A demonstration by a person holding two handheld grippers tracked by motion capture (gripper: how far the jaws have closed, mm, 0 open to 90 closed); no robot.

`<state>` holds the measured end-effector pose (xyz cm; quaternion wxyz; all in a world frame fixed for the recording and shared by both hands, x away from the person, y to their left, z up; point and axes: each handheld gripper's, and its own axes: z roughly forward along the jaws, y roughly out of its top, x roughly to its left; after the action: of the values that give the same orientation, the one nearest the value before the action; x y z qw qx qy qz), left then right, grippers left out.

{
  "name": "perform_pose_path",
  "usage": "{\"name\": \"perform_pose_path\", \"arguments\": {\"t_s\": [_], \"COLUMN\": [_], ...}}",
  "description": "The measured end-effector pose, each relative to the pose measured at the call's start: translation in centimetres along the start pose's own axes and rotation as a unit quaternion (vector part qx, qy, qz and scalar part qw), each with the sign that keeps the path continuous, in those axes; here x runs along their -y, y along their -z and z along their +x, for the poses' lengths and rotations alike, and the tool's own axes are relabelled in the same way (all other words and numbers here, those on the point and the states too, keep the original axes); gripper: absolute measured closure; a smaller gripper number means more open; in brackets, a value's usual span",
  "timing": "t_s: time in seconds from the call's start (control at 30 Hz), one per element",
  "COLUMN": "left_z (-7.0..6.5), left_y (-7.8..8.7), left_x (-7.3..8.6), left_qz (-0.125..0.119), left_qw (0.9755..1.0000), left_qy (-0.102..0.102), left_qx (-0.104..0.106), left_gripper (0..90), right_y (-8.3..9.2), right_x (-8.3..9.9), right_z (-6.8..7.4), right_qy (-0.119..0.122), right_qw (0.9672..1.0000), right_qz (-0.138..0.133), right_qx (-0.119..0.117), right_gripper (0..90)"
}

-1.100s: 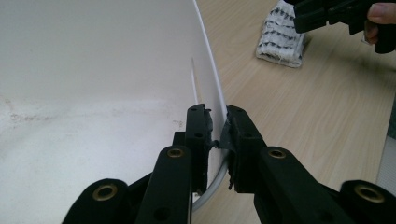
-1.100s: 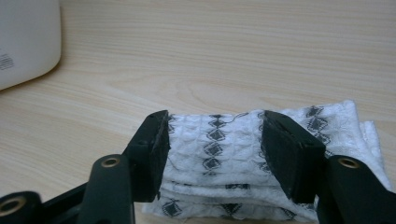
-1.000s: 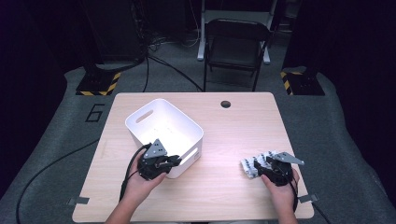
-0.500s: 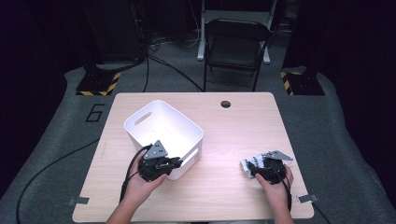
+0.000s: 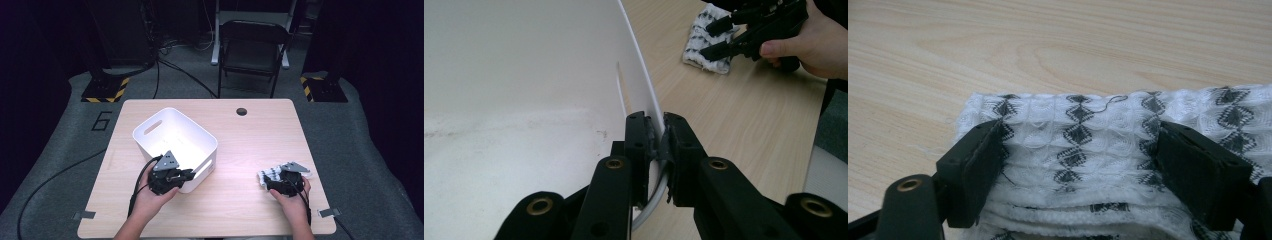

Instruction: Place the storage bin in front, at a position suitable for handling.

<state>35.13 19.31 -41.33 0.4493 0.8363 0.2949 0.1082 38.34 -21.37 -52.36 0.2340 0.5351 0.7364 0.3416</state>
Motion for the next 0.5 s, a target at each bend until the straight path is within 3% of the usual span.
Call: {"name": "perform_pose_path", "arguments": {"t_s": [0.2, 0.23, 0.27, 0.5], "left_z": [-0.08, -0.09, -0.09, -0.29], "left_y": [0.02, 0.03, 0.03, -0.01], "left_x": [0.01, 0.01, 0.01, 0.07], "left_qz": [0.001, 0.001, 0.001, 0.001], "left_qw": [1.0, 1.0, 1.0, 1.0], "left_qy": [-0.001, -0.003, -0.003, 0.0], "left_qx": [-0.004, -0.004, -0.004, -0.008], "left_gripper": [81.4, 81.3, 81.1, 74.7], "right_y": [-0.03, -0.13, 0.02, 0.3], "right_x": [0.05, 0.15, 0.11, 0.15], "right_z": [-0.14, -0.26, -0.29, -0.49], "right_qy": [0.009, 0.01, 0.008, 0.001], "right_qw": [1.0, 0.9999, 1.0, 0.9999], "right_qz": [0.0, -0.013, -0.002, -0.001], "right_qx": [0.0, 0.004, 0.004, 0.011], "right_gripper": [20.9, 23.1, 24.4, 34.0]}}
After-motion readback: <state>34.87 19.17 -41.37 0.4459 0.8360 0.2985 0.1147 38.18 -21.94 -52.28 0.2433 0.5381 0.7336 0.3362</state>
